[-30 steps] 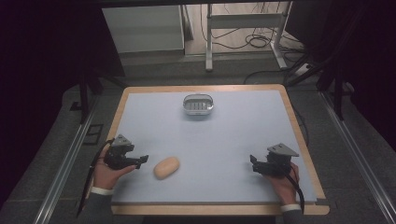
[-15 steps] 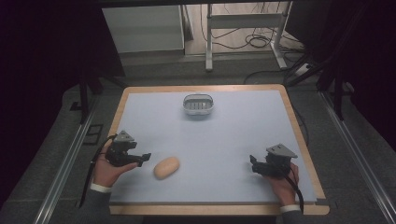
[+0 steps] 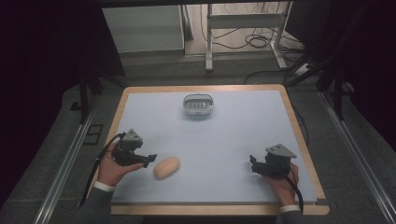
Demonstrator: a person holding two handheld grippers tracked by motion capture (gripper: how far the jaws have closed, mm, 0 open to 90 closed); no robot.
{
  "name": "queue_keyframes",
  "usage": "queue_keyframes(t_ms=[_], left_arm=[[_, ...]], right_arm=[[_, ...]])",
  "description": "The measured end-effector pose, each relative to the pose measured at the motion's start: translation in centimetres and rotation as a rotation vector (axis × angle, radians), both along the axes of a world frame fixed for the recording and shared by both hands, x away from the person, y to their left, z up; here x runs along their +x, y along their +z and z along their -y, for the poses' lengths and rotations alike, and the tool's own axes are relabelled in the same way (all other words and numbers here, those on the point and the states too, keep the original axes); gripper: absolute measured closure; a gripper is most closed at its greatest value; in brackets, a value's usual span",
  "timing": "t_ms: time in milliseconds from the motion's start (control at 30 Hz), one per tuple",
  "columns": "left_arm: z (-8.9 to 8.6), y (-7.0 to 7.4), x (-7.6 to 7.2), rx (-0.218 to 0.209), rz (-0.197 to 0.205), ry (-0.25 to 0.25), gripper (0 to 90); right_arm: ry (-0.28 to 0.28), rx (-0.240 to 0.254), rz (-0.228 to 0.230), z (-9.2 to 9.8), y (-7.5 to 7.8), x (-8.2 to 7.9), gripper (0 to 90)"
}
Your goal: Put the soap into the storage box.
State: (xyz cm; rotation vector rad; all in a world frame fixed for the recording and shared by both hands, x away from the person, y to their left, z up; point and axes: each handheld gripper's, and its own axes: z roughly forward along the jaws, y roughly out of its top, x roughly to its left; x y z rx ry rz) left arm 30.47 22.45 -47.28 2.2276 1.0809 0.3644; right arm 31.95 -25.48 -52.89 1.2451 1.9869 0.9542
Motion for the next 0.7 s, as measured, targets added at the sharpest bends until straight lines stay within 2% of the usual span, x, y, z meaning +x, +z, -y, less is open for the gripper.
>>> queue_keyframes(t_ms=[233, 700], left_arm=[[1.1, -0.1, 0.0, 0.022, -0.008, -0.027, 21.4], [3.3, -1.0, 0.5, 0.059, -0.051, -0.078, 20.9]], right_arm=[[0.0, 0.001, 0.002, 0.0, 0.0, 0.0, 7.4], [-0.004, 0.001, 0.002, 0.0, 0.0, 0.0, 7.6]])
